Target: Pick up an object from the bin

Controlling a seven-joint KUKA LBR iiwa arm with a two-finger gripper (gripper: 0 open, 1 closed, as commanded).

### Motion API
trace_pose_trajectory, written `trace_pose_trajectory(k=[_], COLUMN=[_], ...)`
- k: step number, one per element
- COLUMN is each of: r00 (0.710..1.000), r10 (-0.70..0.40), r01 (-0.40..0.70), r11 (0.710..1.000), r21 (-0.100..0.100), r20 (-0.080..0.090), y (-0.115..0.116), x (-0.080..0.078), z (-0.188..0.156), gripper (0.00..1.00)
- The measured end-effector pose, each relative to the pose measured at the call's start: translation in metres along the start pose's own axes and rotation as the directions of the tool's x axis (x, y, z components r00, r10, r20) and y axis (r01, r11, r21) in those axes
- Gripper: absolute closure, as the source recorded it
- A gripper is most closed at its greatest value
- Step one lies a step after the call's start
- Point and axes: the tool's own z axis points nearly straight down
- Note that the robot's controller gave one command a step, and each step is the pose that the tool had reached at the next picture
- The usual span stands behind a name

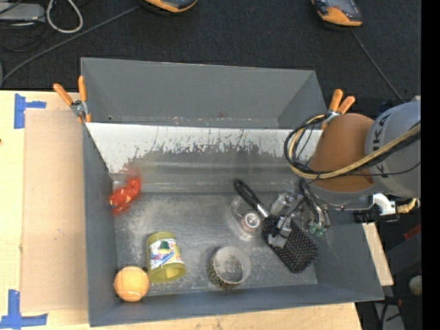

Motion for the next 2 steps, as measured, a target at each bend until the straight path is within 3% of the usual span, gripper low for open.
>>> trace_pose_trajectory(k=[2], r00=[1.0], r10=[-0.001], r01=[0.001], r11=[1.0], r21=[0.0], r20=[0.0], y=[0.0], x=[0.0], z=[0.0], gripper=[1.0])
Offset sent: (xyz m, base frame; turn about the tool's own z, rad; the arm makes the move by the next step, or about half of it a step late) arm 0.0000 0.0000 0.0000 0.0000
